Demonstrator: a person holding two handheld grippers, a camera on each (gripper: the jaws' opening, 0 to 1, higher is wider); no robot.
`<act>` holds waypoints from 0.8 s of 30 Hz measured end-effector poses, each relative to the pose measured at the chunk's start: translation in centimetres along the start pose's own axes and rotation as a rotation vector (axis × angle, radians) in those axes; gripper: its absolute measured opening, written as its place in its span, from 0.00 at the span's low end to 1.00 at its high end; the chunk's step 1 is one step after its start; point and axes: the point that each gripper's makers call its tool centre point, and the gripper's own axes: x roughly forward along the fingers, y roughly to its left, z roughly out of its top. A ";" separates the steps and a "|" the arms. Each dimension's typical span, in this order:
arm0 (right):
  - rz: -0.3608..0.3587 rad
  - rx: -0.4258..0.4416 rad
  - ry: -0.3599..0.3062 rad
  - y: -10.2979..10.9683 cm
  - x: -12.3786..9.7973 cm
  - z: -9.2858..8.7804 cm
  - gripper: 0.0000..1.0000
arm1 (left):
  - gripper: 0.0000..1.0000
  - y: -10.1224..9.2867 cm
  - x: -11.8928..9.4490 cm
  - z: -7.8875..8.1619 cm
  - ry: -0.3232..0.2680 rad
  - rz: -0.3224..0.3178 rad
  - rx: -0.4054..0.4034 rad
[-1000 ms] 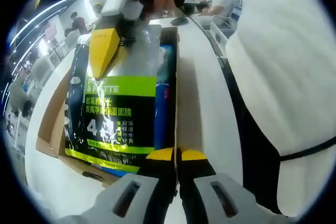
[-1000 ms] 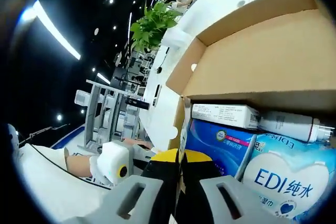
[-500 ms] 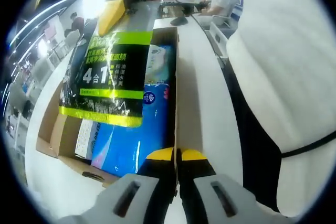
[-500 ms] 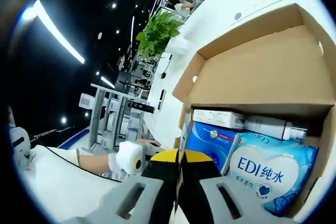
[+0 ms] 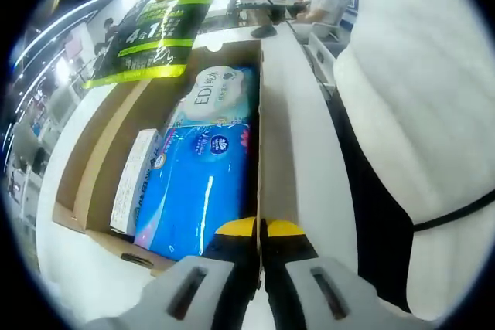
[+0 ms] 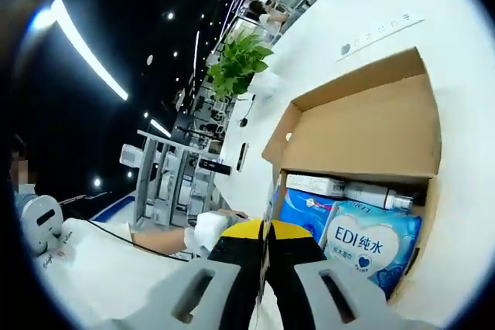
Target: Operate the shoe box by opening the lid, removing the specified soft item, and placing it in the target area until the item is outside and the box remains undamaged.
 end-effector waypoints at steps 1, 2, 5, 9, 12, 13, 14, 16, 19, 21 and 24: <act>0.012 0.010 -0.004 0.1 -0.2 0.0 0.00 | 0.01 0.0 0.0 0.0 0.000 0.000 -0.001; 0.035 0.063 -0.020 -0.1 -0.9 0.3 0.00 | 0.01 0.0 0.0 0.0 0.000 0.000 -0.002; 0.042 0.050 -0.038 0.0 -1.9 0.2 0.00 | 0.01 0.0 0.0 0.0 0.000 0.001 -0.002; 0.090 0.038 -0.088 1.7 -3.8 0.7 0.00 | 0.01 0.1 0.0 0.0 -0.001 -0.001 -0.005; 0.119 0.033 -0.110 2.6 -4.9 1.3 0.00 | 0.01 0.2 0.0 0.0 -0.001 -0.002 -0.008; 0.120 0.029 -0.108 2.8 -5.1 1.3 0.00 | 0.01 0.3 0.0 0.0 -0.001 0.000 -0.007; 0.118 0.028 -0.109 2.9 -5.4 1.5 0.00 | 0.01 0.3 0.0 0.0 -0.001 0.000 -0.006; 0.109 0.006 -0.118 3.1 -6.2 1.9 0.00 | 0.01 0.3 -0.1 0.1 -0.001 0.000 -0.006; 0.099 0.000 -0.125 3.0 -6.8 2.2 0.00 | 0.01 0.4 -0.1 0.1 -0.002 0.000 -0.005; 0.096 0.001 -0.123 2.9 -7.1 2.3 0.00 | 0.01 0.4 -0.1 0.1 -0.001 0.000 -0.005; 0.093 -0.022 -0.117 3.3 -7.1 2.2 0.00 | 0.01 0.4 0.0 0.1 -0.001 0.001 -0.005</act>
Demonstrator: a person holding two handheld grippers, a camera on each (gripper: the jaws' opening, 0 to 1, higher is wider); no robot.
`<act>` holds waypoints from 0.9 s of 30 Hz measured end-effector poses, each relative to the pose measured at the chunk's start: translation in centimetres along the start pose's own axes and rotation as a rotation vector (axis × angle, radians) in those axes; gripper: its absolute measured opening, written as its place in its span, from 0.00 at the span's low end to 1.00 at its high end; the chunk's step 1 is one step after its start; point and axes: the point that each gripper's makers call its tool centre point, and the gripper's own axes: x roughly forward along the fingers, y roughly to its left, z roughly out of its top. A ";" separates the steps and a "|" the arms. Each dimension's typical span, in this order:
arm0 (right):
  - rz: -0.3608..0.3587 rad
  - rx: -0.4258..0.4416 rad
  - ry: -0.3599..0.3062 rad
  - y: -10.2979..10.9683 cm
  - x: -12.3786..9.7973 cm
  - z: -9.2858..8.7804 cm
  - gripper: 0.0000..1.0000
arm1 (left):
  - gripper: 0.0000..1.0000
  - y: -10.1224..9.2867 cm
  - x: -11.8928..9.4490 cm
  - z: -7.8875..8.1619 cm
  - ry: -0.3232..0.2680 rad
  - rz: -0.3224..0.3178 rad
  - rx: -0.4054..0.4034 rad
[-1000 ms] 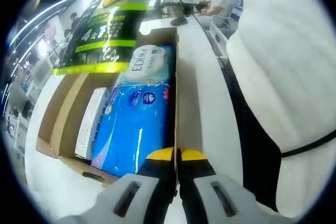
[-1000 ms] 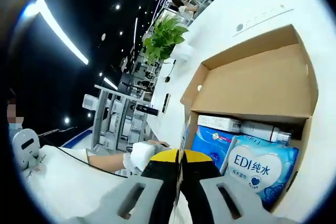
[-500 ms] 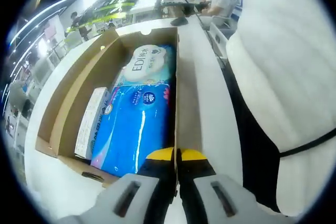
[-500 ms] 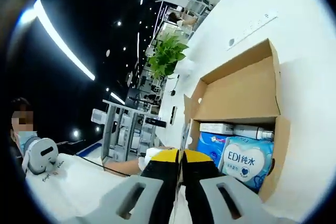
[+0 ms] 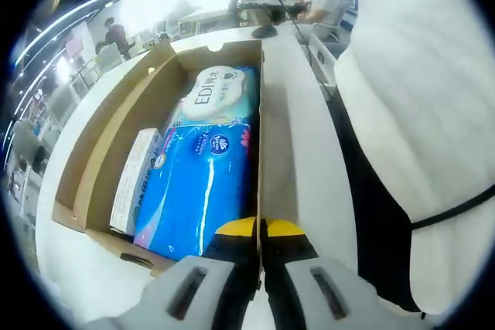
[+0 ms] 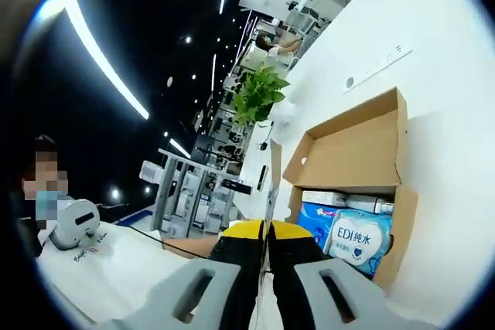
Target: Operate the shoe box by opening the lid, removing the specified soft item, and placing it in the target area until the item is outside and the box remains undamaged.
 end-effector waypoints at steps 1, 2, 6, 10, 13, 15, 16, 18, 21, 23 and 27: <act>0.001 -0.008 0.004 0.1 0.0 0.0 0.00 | 0.01 0.0 0.0 0.0 0.000 0.000 0.000; 0.002 -0.009 0.007 0.1 -0.1 0.0 0.00 | 0.01 0.0 0.0 0.0 0.000 0.000 -0.001; -0.003 -0.006 0.017 -0.2 -0.2 -0.1 0.00 | 0.01 0.0 0.0 -0.1 0.001 0.000 -0.002; -0.045 -0.006 0.022 -1.1 -0.7 -0.2 0.00 | 0.01 -0.1 0.0 -0.1 0.001 0.001 -0.001; -0.068 -0.050 0.041 -1.4 -1.4 -0.6 0.00 | 0.01 -0.1 0.0 0.0 0.001 0.000 -0.001; -0.061 -0.042 0.044 -1.4 -2.0 -0.8 0.00 | 0.01 -0.1 0.0 0.0 0.000 0.000 0.000; -0.060 -0.009 0.036 -1.5 -2.4 -0.7 0.00 | 0.01 -0.1 0.0 0.0 0.001 -0.002 0.004; -0.065 0.020 0.021 -1.7 -3.2 -0.4 0.00 | 0.01 -0.2 0.0 0.0 0.000 -0.005 -0.001; -0.073 0.016 -0.001 -1.7 -4.4 0.1 0.00 | 0.01 -0.2 0.0 0.0 -0.002 -0.006 0.004; -0.067 0.003 -0.001 -1.4 -5.1 0.1 0.00 | 0.01 -0.2 0.0 0.0 -0.002 -0.008 0.002; -0.105 -0.005 0.016 -1.9 -6.9 0.1 0.00 | 0.01 -0.2 0.0 0.0 -0.003 -0.006 0.003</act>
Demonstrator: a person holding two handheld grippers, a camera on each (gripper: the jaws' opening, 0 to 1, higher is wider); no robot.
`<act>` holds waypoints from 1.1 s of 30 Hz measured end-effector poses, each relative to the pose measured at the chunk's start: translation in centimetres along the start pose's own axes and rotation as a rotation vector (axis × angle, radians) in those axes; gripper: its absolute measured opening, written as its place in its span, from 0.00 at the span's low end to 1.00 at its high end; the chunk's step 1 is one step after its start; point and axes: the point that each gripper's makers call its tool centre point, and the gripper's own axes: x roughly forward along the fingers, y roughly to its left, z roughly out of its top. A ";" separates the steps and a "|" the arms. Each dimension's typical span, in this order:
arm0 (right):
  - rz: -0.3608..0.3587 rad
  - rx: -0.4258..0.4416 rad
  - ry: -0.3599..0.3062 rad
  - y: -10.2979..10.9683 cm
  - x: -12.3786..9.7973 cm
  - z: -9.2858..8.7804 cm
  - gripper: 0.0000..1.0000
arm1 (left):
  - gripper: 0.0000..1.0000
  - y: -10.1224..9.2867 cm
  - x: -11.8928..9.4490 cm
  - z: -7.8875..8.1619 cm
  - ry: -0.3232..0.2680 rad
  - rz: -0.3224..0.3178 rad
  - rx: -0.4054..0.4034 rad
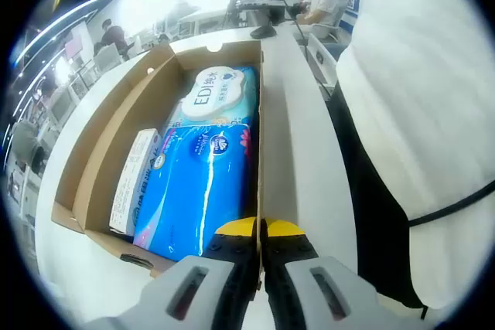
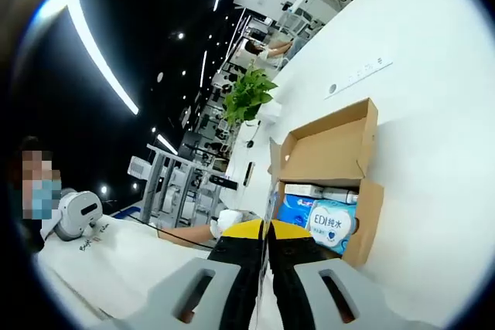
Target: Operate the shoe box by opening the lid, removing the specified soft item, and placing it in the target area until the item is outside and the box remains undamaged.
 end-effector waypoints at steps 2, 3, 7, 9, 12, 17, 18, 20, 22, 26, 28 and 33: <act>-0.028 -0.004 -0.007 -0.4 -0.8 0.1 0.00 | 0.01 0.0 0.0 0.0 0.001 0.000 -0.002; -0.062 0.003 -0.029 -0.9 -1.3 0.4 0.00 | 0.01 0.0 0.0 0.0 0.001 0.000 -0.004; -0.092 -0.008 -0.043 -1.0 -2.7 -0.1 0.00 | 0.01 0.0 0.0 0.0 -0.001 -0.002 -0.002; -0.115 -0.004 -0.049 -1.9 -3.7 0.2 0.00 | 0.01 0.0 0.0 0.0 -0.002 -0.004 -0.001; -0.165 0.004 -0.052 -2.7 -4.6 0.1 0.00 | 0.01 0.0 0.0 0.0 -0.003 -0.009 -0.005; -0.198 0.016 -0.062 -3.7 -5.2 0.2 0.00 | 0.01 -0.1 0.0 0.0 -0.007 0.006 0.005; -0.203 0.023 -0.062 -4.0 -5.4 0.3 0.00 | 0.01 -0.1 0.0 0.1 -0.007 0.007 0.007; -0.218 0.024 -0.065 -4.6 -5.6 0.5 0.00 | 0.01 -0.1 -0.1 0.1 -0.007 0.004 0.006; -0.232 0.020 -0.055 -4.6 -5.2 0.2 0.00 | 0.01 -0.1 0.0 0.0 -0.007 0.001 0.005; -0.305 0.011 -0.022 -6.2 -4.8 -0.2 0.00 | 0.01 -0.1 0.0 0.0 -0.006 -0.004 0.002; -0.333 0.009 -0.004 -6.8 -4.3 -0.4 0.00 | 0.01 0.0 0.0 0.0 -0.006 -0.006 -0.001; -0.357 0.018 0.011 -7.8 -3.1 -0.1 0.00 | 0.01 -0.1 -0.1 0.0 -0.008 0.004 0.003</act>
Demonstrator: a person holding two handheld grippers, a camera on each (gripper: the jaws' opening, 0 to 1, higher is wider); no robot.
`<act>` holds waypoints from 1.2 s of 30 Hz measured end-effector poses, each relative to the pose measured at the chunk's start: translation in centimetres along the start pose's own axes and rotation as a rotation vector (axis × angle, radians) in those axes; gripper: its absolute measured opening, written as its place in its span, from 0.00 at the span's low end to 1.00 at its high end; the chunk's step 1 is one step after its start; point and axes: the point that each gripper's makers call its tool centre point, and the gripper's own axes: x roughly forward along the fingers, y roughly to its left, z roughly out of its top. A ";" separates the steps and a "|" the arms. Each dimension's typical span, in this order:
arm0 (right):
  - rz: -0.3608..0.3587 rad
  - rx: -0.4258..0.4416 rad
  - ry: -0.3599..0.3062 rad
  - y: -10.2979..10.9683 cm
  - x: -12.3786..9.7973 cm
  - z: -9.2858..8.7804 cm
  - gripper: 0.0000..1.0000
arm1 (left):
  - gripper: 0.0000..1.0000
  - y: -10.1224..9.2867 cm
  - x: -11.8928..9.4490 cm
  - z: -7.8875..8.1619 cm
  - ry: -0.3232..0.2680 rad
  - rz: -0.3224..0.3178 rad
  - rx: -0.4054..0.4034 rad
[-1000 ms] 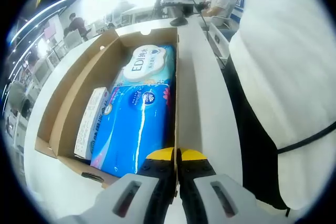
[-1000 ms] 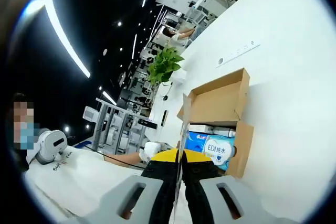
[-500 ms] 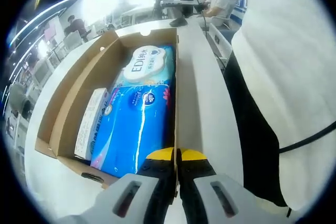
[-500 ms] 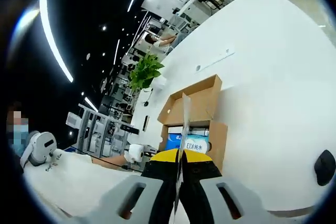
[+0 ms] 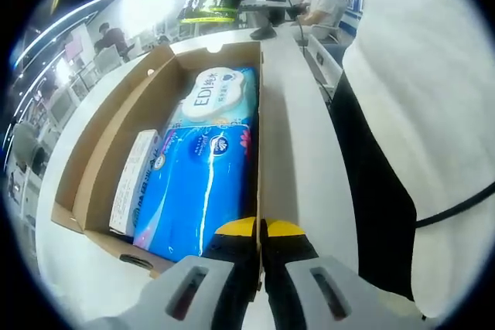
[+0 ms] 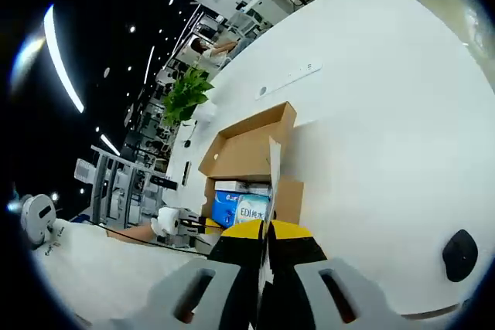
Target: Operate the shoe box by opening the lid, removing the specified soft item, and placing it in the target area until the item is outside and the box remains undamaged.
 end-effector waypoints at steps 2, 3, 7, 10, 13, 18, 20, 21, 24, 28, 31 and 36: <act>0.002 0.010 0.005 0.0 0.7 0.1 0.00 | 0.01 0.0 0.0 0.0 0.001 -0.004 -0.002; 0.002 0.012 0.007 0.0 0.8 0.2 0.00 | 0.01 0.0 0.0 0.0 0.001 -0.006 -0.003; -0.007 0.009 0.024 -0.6 2.0 0.2 0.00 | 0.01 0.0 0.0 0.0 0.003 -0.009 -0.006; -0.018 0.020 0.036 -1.9 2.8 0.3 0.00 | 0.01 -0.1 0.0 0.0 0.003 -0.009 -0.008; -0.030 0.031 0.043 -2.6 4.0 0.3 0.00 | 0.01 -0.1 0.0 0.0 0.004 -0.012 -0.010; -0.014 0.035 0.063 -2.4 5.6 0.0 0.00 | 0.01 0.0 0.0 0.0 0.007 -0.015 -0.015; -0.013 0.045 0.070 -2.5 6.0 0.2 0.00 | 0.01 0.0 0.0 0.0 0.008 -0.014 -0.016; -0.015 0.043 0.075 -2.6 6.1 0.2 0.00 | 0.01 0.0 0.0 0.0 0.009 -0.014 -0.017; -0.020 0.039 0.084 -2.6 6.4 0.2 0.00 | 0.01 0.1 -0.1 0.0 0.011 -0.013 -0.019; -0.011 0.039 0.079 -2.7 6.4 0.6 0.00 | 0.01 0.1 -0.1 0.0 0.015 -0.012 -0.022; -0.027 0.040 0.083 -3.3 6.7 0.8 0.00 | 0.01 0.1 -0.1 0.0 0.016 -0.010 -0.023; -0.053 0.042 0.104 -4.1 7.3 0.8 0.00 | 0.01 0.1 -0.1 0.0 0.020 -0.013 -0.026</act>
